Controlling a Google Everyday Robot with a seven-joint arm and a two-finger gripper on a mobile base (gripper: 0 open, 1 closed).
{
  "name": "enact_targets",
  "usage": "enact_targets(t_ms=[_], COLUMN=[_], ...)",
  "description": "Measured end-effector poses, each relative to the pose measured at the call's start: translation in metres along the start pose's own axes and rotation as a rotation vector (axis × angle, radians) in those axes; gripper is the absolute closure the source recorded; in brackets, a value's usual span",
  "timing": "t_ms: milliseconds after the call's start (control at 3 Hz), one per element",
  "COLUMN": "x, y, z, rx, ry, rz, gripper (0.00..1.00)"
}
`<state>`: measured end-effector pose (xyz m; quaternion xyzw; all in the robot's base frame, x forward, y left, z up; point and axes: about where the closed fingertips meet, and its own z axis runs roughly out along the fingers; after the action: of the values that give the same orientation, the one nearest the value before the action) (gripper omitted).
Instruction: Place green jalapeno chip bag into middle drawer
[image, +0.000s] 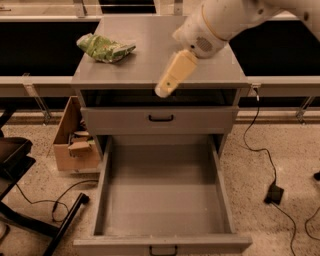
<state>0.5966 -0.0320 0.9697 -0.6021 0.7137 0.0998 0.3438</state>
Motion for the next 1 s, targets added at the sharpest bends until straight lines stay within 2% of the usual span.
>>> enact_targets(t_ms=[333, 667, 1000], x=[-0.076, -0.076, -0.092], y=[-0.031, -0.031, -0.061], z=[0.047, 0.047, 0.079], rx=[0.029, 0.029, 0.054], ry=[-0.145, -0.145, -0.220], rz=[0.051, 0.051, 0.057], gripper=[0.00, 0.00, 0.00])
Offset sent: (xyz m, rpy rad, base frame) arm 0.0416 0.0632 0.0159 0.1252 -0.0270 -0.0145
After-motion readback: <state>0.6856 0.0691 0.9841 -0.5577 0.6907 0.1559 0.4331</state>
